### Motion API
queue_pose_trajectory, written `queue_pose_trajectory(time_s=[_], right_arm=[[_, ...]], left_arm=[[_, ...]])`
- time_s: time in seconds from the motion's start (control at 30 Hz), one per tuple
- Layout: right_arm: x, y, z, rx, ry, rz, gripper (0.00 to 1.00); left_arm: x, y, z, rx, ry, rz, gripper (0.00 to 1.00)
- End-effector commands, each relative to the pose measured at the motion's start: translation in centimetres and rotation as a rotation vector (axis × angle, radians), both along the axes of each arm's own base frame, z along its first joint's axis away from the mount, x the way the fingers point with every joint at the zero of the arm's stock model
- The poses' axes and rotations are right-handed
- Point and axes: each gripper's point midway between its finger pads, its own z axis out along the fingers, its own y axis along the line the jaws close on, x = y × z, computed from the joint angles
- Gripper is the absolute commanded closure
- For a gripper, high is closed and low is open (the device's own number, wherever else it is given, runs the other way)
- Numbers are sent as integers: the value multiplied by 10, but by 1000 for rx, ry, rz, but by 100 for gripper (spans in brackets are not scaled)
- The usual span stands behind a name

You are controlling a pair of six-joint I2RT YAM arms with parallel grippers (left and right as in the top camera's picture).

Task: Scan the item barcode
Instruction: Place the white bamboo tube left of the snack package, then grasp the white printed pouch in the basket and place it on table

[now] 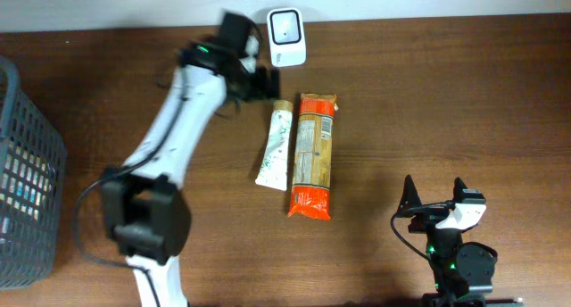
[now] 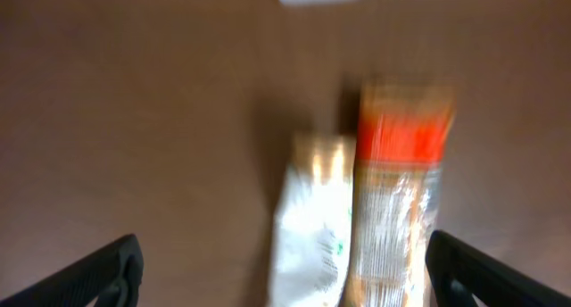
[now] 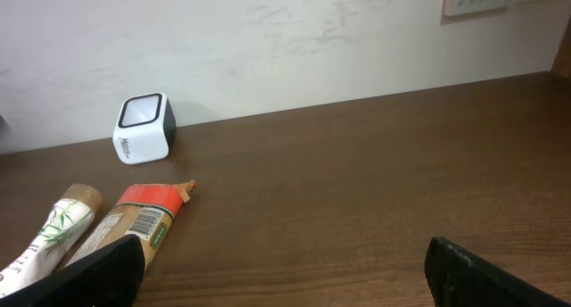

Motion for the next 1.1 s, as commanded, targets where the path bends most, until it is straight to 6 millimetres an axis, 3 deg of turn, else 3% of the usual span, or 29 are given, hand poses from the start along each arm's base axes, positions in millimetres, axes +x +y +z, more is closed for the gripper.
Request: queue_pose_trajectory(time_s=[0.0, 0.1, 0.2, 0.27, 0.37, 0.5, 0.53, 0.63, 0.67, 0.87, 0.97, 1.07], right_arm=[[0, -2, -3, 4, 4, -11, 1], [0, -2, -3, 4, 4, -11, 1], [0, -2, -3, 4, 4, -11, 1], [0, -2, -3, 4, 4, -11, 1], [0, -2, -3, 4, 4, -11, 1], [0, -2, -3, 4, 4, -11, 1], [0, -2, -3, 4, 4, -11, 1], [0, -2, -3, 4, 4, -11, 1], [0, -2, -3, 4, 4, -11, 1], [0, -2, -3, 4, 4, -11, 1], [0, -2, -3, 4, 4, -11, 1], [0, -2, -3, 4, 4, -11, 1]], left_arm=[[1, 107, 149, 160, -345, 203, 1], [-26, 209, 214, 235, -479, 455, 1], [-61, 298, 233, 276, -498, 672, 1], [-88, 358, 226, 277, -459, 853, 1], [-115, 415, 206, 286, -386, 997, 0], [-141, 480, 159, 238, -262, 1118, 0], [-148, 501, 134, 212, -200, 1151, 0], [-142, 515, 92, 140, -115, 1092, 1], [-138, 519, 63, 106, -49, 1067, 2], [-128, 523, -40, 16, 177, 1023, 5], [-125, 521, -84, -30, 258, 994, 6], [-125, 520, -117, -46, 317, 976, 6]])
